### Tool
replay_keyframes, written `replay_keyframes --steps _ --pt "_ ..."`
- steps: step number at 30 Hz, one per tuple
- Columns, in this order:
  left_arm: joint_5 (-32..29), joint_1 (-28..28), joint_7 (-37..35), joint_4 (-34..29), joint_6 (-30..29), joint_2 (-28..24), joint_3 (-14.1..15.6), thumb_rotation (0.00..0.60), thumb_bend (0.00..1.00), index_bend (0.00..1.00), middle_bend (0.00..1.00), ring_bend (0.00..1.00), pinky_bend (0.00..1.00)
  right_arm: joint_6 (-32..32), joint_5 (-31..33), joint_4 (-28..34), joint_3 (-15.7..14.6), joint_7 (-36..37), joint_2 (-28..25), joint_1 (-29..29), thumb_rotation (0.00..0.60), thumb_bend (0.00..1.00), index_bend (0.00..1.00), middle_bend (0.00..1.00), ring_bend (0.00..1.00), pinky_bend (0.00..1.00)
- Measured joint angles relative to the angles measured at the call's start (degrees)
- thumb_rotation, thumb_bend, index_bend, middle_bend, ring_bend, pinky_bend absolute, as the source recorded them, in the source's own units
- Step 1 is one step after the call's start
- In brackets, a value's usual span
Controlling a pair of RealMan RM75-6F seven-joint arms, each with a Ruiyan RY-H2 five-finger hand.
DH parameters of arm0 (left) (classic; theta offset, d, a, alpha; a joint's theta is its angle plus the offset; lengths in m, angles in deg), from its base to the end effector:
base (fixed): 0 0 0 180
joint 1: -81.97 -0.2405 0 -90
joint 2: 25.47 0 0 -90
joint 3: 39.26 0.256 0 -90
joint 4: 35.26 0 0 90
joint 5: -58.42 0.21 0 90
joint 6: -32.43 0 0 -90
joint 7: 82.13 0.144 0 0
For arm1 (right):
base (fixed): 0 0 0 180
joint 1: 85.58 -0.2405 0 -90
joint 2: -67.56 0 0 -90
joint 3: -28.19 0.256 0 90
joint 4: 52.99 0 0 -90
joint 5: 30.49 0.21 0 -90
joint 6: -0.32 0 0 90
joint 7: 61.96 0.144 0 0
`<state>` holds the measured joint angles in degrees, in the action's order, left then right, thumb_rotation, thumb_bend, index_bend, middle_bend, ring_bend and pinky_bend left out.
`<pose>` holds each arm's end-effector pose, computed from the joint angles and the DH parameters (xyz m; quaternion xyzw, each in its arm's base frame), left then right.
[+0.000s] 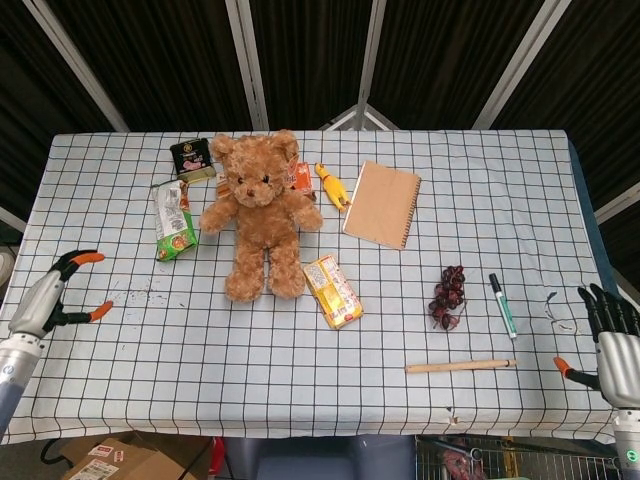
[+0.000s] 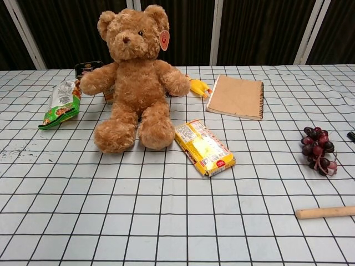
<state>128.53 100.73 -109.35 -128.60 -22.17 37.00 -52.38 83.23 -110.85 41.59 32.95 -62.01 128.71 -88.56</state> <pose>-0.2928 0.2838 0.1366 -0.4869 -0.6215 -0.4424 0.4253 -0.3249 -0.1765 0.1771 0.5600 -0.4157 0.3604 0.6195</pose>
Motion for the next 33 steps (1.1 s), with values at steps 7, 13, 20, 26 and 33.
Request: replay_keyframes --steps 7,13,20,26,33 --pt "-2.7 6.3 -10.9 4.7 9.8 4.1 -3.7 0.6 0.26 0.19 0.08 0.0 0.0 -0.9 1.2 -0.6 0.2 0.0 0.2 -0.1 0.6 0.17 0.0 0.0 0.0 0.0" --pt "-4.6 11.0 -16.0 11.9 14.4 10.1 -6.0 0.6 0.24 0.17 0.09 0.0 0.0 -1.8 2.4 -1.2 0.4 0.2 0.3 -0.2 0.6 0.17 0.0 0.0 0.0 0.0" --pt "-5.8 15.2 -22.1 20.0 16.9 17.9 -8.8 0.6 0.23 0.16 0.11 0.0 0.0 -3.1 3.7 -2.1 0.7 0.3 0.5 -0.6 0.6 0.17 0.0 0.0 0.0 0.0" --pt "-6.4 18.3 -24.4 26.7 17.5 23.9 -10.6 0.6 0.23 0.15 0.17 0.0 0.0 -3.9 4.6 -2.7 1.0 0.5 0.7 -0.9 0.6 0.17 0.0 0.0 0.0 0.0" --pt "-7.8 22.1 -24.7 34.0 17.6 29.7 -12.4 0.6 0.23 0.15 0.19 0.0 0.0 -5.0 5.5 -3.4 1.4 1.0 0.9 -1.3 0.6 0.17 0.0 0.0 0.0 0.0"
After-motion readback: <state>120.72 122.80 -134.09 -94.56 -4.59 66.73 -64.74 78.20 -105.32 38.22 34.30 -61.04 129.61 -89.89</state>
